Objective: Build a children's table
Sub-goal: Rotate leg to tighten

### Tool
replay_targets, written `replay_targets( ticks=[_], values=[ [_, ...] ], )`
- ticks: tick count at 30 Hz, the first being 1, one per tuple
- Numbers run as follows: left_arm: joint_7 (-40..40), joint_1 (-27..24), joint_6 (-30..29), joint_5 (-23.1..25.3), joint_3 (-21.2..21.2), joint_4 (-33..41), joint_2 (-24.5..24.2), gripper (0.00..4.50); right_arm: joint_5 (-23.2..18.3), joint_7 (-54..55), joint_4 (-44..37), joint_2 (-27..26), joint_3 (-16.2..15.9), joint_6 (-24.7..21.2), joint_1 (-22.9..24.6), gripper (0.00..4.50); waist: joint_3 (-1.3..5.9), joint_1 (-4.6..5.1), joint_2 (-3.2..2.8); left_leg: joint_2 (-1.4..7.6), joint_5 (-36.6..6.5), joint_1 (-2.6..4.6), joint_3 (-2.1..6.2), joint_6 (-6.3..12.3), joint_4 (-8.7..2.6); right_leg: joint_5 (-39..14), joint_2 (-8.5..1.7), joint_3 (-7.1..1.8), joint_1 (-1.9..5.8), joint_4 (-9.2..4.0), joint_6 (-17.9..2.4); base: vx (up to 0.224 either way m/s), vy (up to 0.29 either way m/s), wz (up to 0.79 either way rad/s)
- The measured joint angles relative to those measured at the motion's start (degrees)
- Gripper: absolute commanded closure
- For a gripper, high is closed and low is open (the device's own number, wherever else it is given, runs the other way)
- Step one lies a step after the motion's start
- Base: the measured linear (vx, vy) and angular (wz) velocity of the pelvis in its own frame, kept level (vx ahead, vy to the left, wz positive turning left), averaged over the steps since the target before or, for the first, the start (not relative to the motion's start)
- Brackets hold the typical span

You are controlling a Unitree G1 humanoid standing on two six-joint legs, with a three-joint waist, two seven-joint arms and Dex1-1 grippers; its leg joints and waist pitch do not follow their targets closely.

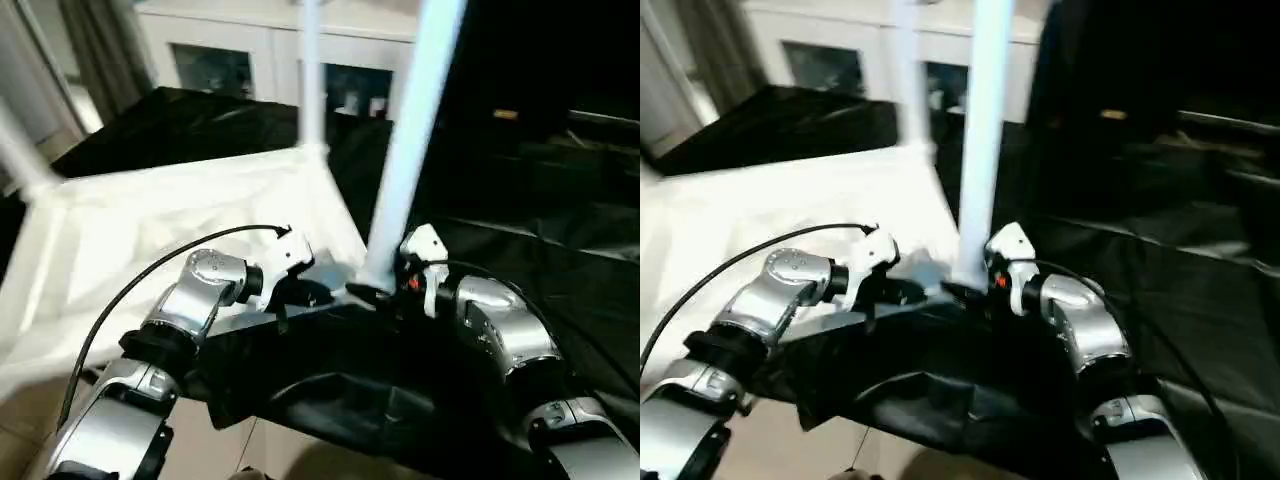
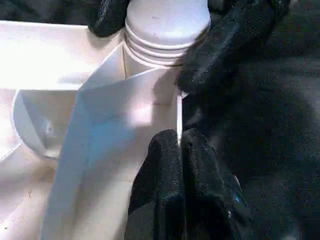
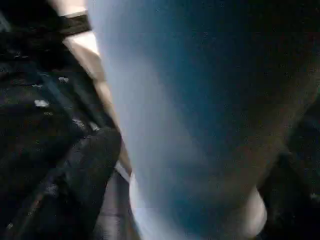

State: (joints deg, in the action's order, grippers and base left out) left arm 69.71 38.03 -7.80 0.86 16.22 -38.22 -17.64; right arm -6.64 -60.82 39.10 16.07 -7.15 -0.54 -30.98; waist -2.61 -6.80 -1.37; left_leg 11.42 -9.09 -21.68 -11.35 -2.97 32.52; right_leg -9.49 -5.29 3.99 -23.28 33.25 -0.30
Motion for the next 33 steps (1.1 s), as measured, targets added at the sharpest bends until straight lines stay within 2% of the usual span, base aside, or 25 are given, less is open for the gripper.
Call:
replay_targets(
  ticks=[2, 3, 7, 14, 16, 20, 25, 28, 33],
  values=[
    [1.24, -0.52, -0.6, -0.11, 0.26, 1.33, -0.57, 4.5, -0.1, -2.45, -0.5, 0.56, -0.25, 0.1, 0.25, 0.59, 0.0, 0.05, 0.0, 0.0, 0.0, -0.08, 0.0, -0.01, 0.11, 0.02, -0.01, -0.02, 0.0, 0.02, -0.02, 0.0, 0.0, 0.0],
    [1.96, -0.83, -0.84, -0.27, 0.51, 2.06, -1.0, 4.5, -0.37, -3.52, -1.03, 0.83, -0.46, 0.09, 0.57, 0.84, 0.0, 0.06, 0.0, 0.0, 0.0, -0.08, -0.01, -0.01, 0.11, 0.02, -0.01, -0.04, 0.01, 0.02, -0.02, 0.0, 0.0, 0.0],
    [4.16, -1.88, -1.14, -1.14, 0.83, 3.13, -2.03, 4.5, -0.91, -6.14, -2.37, 2.08, -1.69, -0.11, 1.47, 0.97, -0.01, 0.05, 0.02, 0.01, 0.02, -0.08, -0.05, -0.03, 0.16, 0.02, -0.02, -0.08, 0.02, 0.16, -0.02, 0.0, 0.0, 0.0],
    [4.95, -2.6, -2.0, -1.23, 0.67, 4.2, -2.5, 4.5, -1.3, -7.02, -2.43, 1.74, -1.52, -0.33, 1.85, 1.68, -0.04, 0.11, 0.08, 0.04, 0.02, -0.07, -0.06, -0.04, 0.17, 0.02, -0.03, -0.07, 0.02, 0.25, -0.01, 0.0, 0.0, 0.0],
    [4.86, -2.75, -2.09, -1.24, 0.62, 4.46, -2.47, 4.5, -1.54, -6.53, -2.91, 1.13, -1.27, -0.79, 2.25, 1.7, -0.04, 0.12, 0.08, 0.04, 0.02, -0.07, -0.06, -0.04, 0.17, 0.02, -0.02, -0.07, 0.02, 0.25, -0.01, 0.0, 0.0, 0.0],
    [0.9, -3.03, -1.94, -1.12, 0.14, 4.2, -1.51, 4.5, -1.49, 0.21, -2.92, -1.3, 0.04, -0.65, 3.41, 1.75, -0.01, 0.23, 0.11, 0.06, 0.03, -0.02, -0.07, -0.04, 0.19, 0.02, -0.02, -0.09, 0.03, 0.29, -0.02, 0.0, 0.0, 0.0],
    [-11.5, 0.13, -1.81, 1.51, -1.3, -1.92, 3.75, 4.5, 1.43, 21.63, 0.78, -7.84, 4.2, -0.29, 2.08, 1.76, -0.01, 0.96, -0.05, -0.07, 0.02, 0.55, -0.04, -0.09, 0.13, -0.18, -0.08, -0.17, 0.44, 0.23, 0.34, 0.0, 0.0, 0.0],
    [-17.34, 1.05, -2.33, 2.36, -1.99, -4.12, 7.06, 4.5, 2.62, 32.36, 2.05, -10.98, 6.16, -0.98, 1.26, 1.76, 0.1, 1.43, -0.65, -0.22, 0.02, 0.64, 0.05, -0.08, 0.03, -0.19, -0.09, -0.2, 0.66, -0.14, 0.35, 0.0, 0.0, 0.0],
    [-21.3, 1.95, -2.38, 3.15, -2.29, -6.25, 9.77, 4.5, 4.02, 37.66, 3.18, -11.95, 6.72, -1.61, 0.13, 1.76, 0.18, 1.67, -0.94, -0.47, 0.01, 0.73, 0.14, -0.05, 0.0, -0.2, -0.18, -0.34, 0.89, -0.25, 0.36, 0.0, 0.0, 0.0]
  ],
)
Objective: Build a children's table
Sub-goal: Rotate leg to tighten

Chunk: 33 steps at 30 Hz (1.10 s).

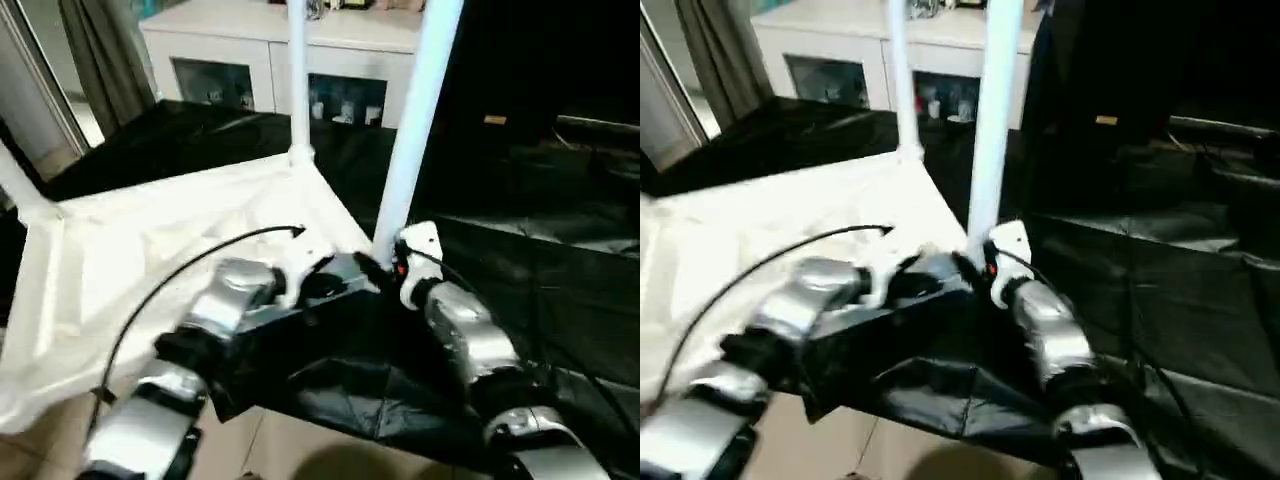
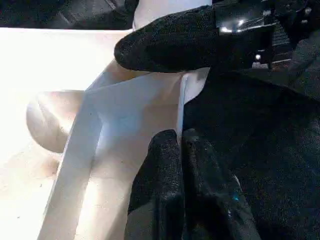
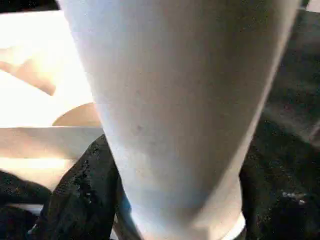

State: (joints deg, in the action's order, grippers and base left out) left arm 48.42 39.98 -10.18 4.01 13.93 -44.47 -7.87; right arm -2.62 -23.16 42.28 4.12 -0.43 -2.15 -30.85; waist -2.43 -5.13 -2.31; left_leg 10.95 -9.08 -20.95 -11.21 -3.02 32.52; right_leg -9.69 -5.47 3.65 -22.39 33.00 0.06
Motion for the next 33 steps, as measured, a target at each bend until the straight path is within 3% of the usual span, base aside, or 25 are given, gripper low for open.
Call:
replay_targets(
  ticks=[3, 4, 8, 14, 19, 25, 33],
  values=[
    [-0.01, 0.82, 0.52, 0.08, -0.27, -1.68, 0.5, 4.5, -0.08, 0.18, 0.18, -0.01, 0.41, -0.16, -0.06, 1.42, 0.0, -0.04, -0.03, -0.02, 0.0, 0.05, 0.06, 0.01, -0.01, -0.04, -0.02, 0.02, 0.11, -0.02, 0.06, 0.0, 0.0, 0.0],
    [0.05, 0.84, 1.24, 0.16, -0.24, -1.95, 0.48, 4.5, -0.29, -0.69, 0.06, 0.19, 0.62, -0.4, -0.06, 1.05, -0.02, -0.04, 0.01, -0.02, 0.0, 0.03, 0.06, 0.01, -0.01, -0.04, -0.02, 0.02, 0.12, -0.02, 0.07, 0.0, 0.0, 0.0],
    [1.36, 0.84, 3.41, 0.41, 0.43, -2.01, -0.45, 4.5, -0.83, -6.12, -0.66, 1.74, 0.51, -1.03, 0.06, 0.75, -0.13, 0.01, 0.26, 0.0, 0.0, -0.11, 0.11, 0.02, -0.02, -0.04, -0.01, 0.05, 0.02, -0.03, 0.07, 0.0, 0.0, 0.0],
    [12.83, -0.91, 4.45, -1.59, 1.2, 1.57, -5.18, 4.5, -4.15, -26.74, -5.23, 9.76, -2.99, -1.63, 2.65, 0.75, -0.09, -0.21, 0.81, 0.15, 0.02, -0.36, 0.03, 0.03, -0.04, 0.25, 0.06, 0.07, -0.27, 0.18, -0.27, 0.019, -0.004, 0.0],
    [19.36, -1.44, 4.03, -2.99, 1.75, 3.94, -8.24, 4.5, -5.3, -36.32, -6.13, 12.94, -4.57, -0.77, 2.65, 0.75, -0.07, -0.83, 0.83, 0.47, 0.03, -0.95, -0.05, 0.05, 0.03, 0.14, 0.22, 0.27, -0.82, 0.26, -0.23, 0.011, -0.003, 0.0],
    [25.28, -2.27, 2.64, -4.35, 2.32, 6.05, -10.52, 4.5, -6.27, -43.24, -6.0, 14.31, -5.78, -0.09, 1.77, 1.31, -0.08, -1.55, 0.82, 0.5, 0.07, -1.22, -0.18, 0.17, 0.15, 0.14, 0.18, 0.27, -1.01, 0.25, -0.25, 0.0, 0.0, 0.0],
    [26.35, -3.03, 2.15, -4.36, 2.49, 7.1, -11.0, 4.5, -6.76, -45.13, -6.39, 14.38, -6.44, -0.47, 2.25, 1.76, -0.11, -1.48, 0.87, 0.54, 0.02, -1.17, -0.24, 0.05, 0.37, 0.14, 0.15, 0.2, -0.99, 0.52, -0.26, 0.0, 0.0, 0.0]
  ],
)
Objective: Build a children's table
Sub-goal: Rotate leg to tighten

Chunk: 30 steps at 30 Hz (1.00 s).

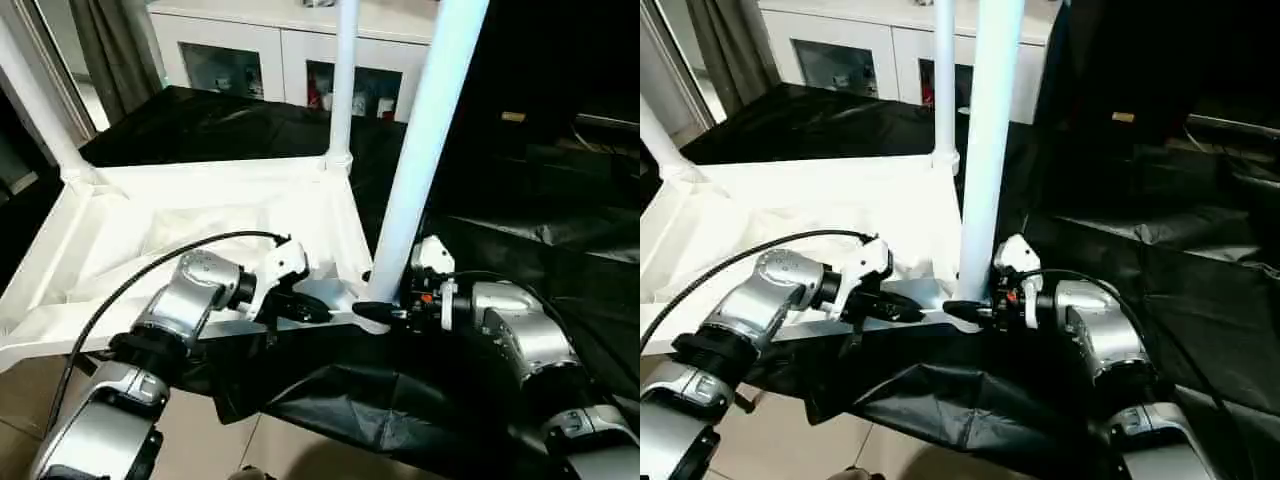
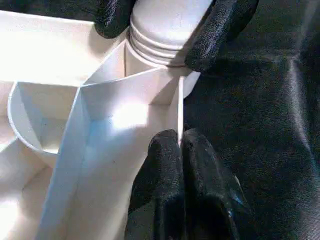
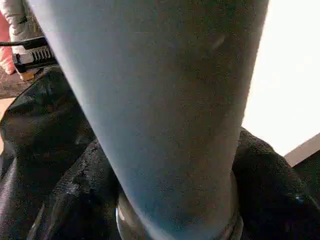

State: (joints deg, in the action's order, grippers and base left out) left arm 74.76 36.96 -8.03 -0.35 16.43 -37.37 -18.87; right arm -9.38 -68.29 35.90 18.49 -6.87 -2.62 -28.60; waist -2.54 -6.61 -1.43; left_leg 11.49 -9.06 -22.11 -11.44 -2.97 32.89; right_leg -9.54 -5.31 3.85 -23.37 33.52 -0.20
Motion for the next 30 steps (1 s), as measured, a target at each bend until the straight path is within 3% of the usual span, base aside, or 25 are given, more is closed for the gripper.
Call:
replay_targets(
  ticks=[3, 12, 18, 19, 20, 25, 30],
  values=[
    [-1.16, -0.11, 0.05, 0.03, -0.02, -0.08, 0.82, 4.5, 0.07, 1.57, -0.26, -0.29, 0.2, -0.09, 0.41, 1.8, -0.02, -0.01, 0.12, 0.02, 0.0, 0.02, -0.01, 0.0, 0.01, 0.0, 0.0, 0.01, 0.0, 0.05, 0.0, 0.0, 0.0, 0.0],
    [-19.41, 3.56, -0.15, 2.59, -2.43, -7.2, 7.97, 4.5, 2.73, 29.62, 6.14, -9.12, 5.94, 0.43, -2.45, 1.81, -0.05, 1.08, 0.55, 0.01, 0.0, 0.22, 0.01, -0.04, 0.24, -0.21, -0.03, -0.1, 0.07, 0.43, 0.35, 0.0, 0.0, 0.0],
    [-25.01, 4.03, -0.77, 2.69, -3.18, -8.56, 10.4, 4.5, 3.69, 40.78, 7.21, -13.05, 7.52, 0.97, -3.12, 1.81, -0.03, 1.45, 0.52, -0.02, 0.0, 0.29, 0.05, -0.05, 0.19, -0.22, -0.04, -0.09, 0.15, 0.41, 0.37, 0.0, 0.0, 0.0],
    [-25.08, 4.03, -0.78, 2.69, -3.27, -8.61, 10.48, 4.5, 3.88, 40.97, 7.21, -13.27, 7.61, 1.16, -3.11, 1.81, -0.02, 1.45, 0.51, -0.03, 0.0, 0.29, 0.05, -0.04, 0.18, -0.22, -0.04, -0.09, 0.16, 0.41, 0.38, 0.0, 0.0, 0.0],
    [-25.08, 4.05, -0.78, 2.69, -3.31, -8.61, 10.49, 4.5, 4.02, 40.96, 7.22, -13.28, 7.62, 1.39, -3.11, 1.25, -0.02, 1.45, 0.51, -0.03, 0.0, 0.28, 0.05, -0.04, 0.18, -0.22, -0.04, -0.1, 0.16, 0.41, 0.38, 0.0, 0.0, 0.0],
    [-22.72, 4.05, -0.64, 2.48, -3.61, -8.48, 9.54, 4.5, 4.45, 36.42, 7.2, -12.46, 7.3, 2.13, -3.06, 0.74, -0.02, 1.47, 0.49, -0.03, 0.0, 0.26, 0.06, -0.05, 0.11, -0.2, -0.04, -0.08, 0.13, 0.41, 0.36, 0.0, 0.0, 0.0],
    [-17.37, 3.96, 0.06, 2.11, -2.92, -7.6, 6.83, 4.5, 3.35, 26.95, 4.94, -9.14, 5.14, 2.0, -1.87, 0.74, -0.04, 1.5, 0.4, 0.01, 0.0, 0.21, 0.09, -0.05, 0.05, 0.0, -0.01, 0.01, 0.08, 0.45, 0.05, 0.0, 0.0, 0.0]
  ],
)
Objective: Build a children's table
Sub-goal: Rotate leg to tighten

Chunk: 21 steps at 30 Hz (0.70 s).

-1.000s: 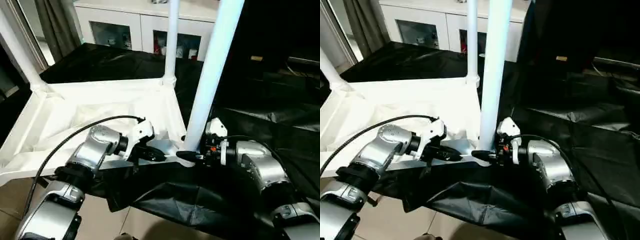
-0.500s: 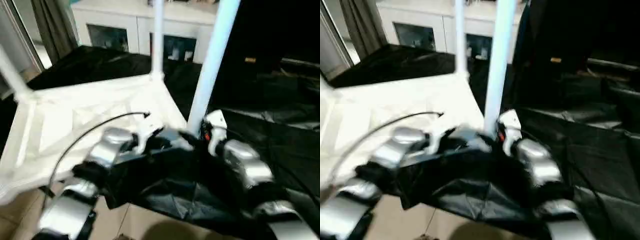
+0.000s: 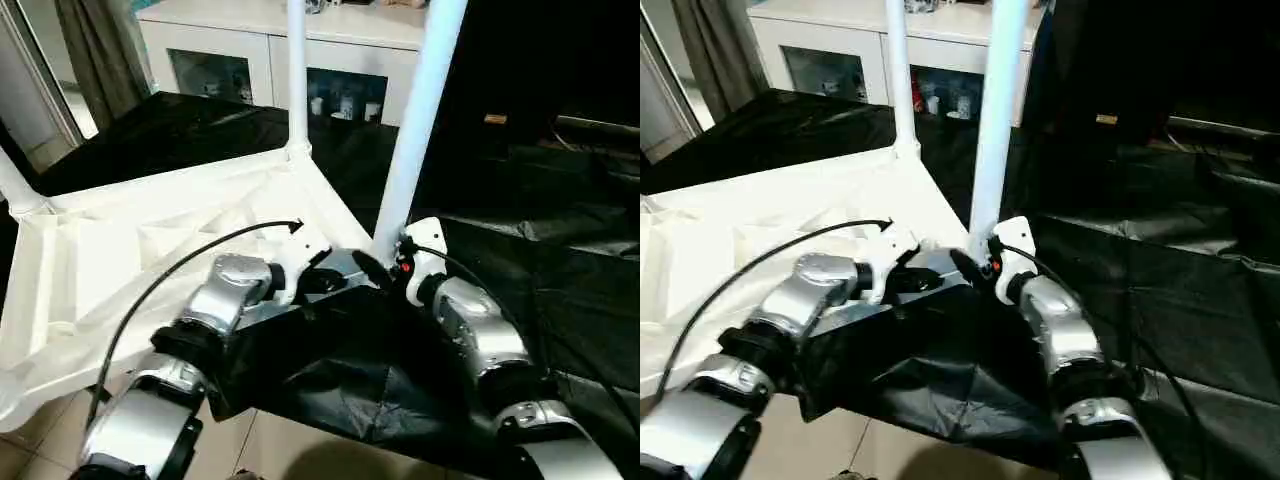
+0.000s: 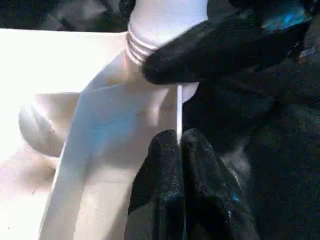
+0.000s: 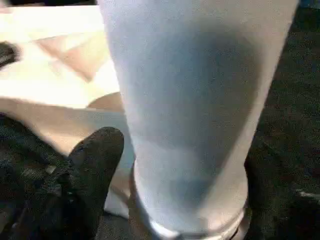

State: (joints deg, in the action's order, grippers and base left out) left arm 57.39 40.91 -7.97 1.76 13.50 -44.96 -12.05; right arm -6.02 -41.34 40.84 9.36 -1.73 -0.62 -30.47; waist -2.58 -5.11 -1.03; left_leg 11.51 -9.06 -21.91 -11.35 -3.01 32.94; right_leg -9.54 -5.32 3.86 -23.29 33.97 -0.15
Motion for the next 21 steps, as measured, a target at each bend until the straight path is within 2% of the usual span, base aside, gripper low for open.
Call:
replay_targets(
  ticks=[6, 7, 10, 12, 14, 21],
  values=[
    [9.37, -1.09, 1.09, -1.45, 0.8, 1.87, -4.08, 4.5, -1.92, -14.14, -4.24, 5.35, -2.57, -1.2, 1.96, 0.74, -0.03, -0.25, -0.06, 0.06, 0.01, -0.15, -0.04, 0.01, 0.06, -0.15, 0.04, 0.03, -0.08, -0.03, 0.04, 0.0, 0.0, 0.0],
    [11.12, -1.38, 1.09, -1.92, 0.95, 2.34, -4.79, 4.5, -2.42, -16.44, -4.68, 6.1, -3.05, -1.21, 2.06, 0.97, -0.03, -0.26, -0.06, 0.06, 0.0, -0.16, -0.06, 0.01, 0.06, -0.16, 0.03, 0.02, -0.08, -0.05, 0.03, 0.0, 0.0, 0.0],
    [14.51, -2.16, 0.71, -2.2, 1.05, 3.51, -5.83, 4.5, -3.25, -20.01, -5.28, 6.97, -3.38, -1.28, 2.13, 1.06, -0.04, -0.66, -0.04, 0.07, 0.0, -0.17, -0.08, 0.01, 0.07, -0.17, 0.02, 0.02, -0.08, -0.04, 0.02, 0.0, 0.0, 0.0],
    [15.83, -2.19, 0.31, -2.25, 1.22, 3.79, -6.13, 4.5, -3.37, -21.36, -5.71, 7.36, -3.78, -1.31, 2.13, 1.15, -0.05, -1.07, -0.02, 0.07, 0.0, -0.16, -0.1, 0.01, 0.1, -0.17, 0.01, 0.0, -0.08, -0.02, 0.02, 0.0, 0.0, 0.0],
    [16.64, -2.2, -0.09, -2.46, 1.55, 3.87, -6.23, 4.5, -3.52, -22.17, -6.07, 7.36, -4.27, -1.29, 2.13, 1.44, -0.06, -1.35, -0.01, 0.08, 0.0, -0.16, -0.11, 0.01, 0.12, -0.16, 0.01, -0.01, -0.08, 0.01, 0.02, 0.0, 0.0, 0.0],
    [17.4, -3.04, 0.11, -2.71, 1.94, 5.02, -6.99, 4.5, -4.27, -23.47, -6.06, 7.29, -4.32, -1.47, 2.12, 1.96, -0.12, -1.46, 0.09, 0.09, 0.0, -0.15, -0.12, 0.01, 0.11, -0.16, 0.0, -0.02, -0.07, 0.08, 0.02, 0.0, 0.0, 0.0]
  ],
)
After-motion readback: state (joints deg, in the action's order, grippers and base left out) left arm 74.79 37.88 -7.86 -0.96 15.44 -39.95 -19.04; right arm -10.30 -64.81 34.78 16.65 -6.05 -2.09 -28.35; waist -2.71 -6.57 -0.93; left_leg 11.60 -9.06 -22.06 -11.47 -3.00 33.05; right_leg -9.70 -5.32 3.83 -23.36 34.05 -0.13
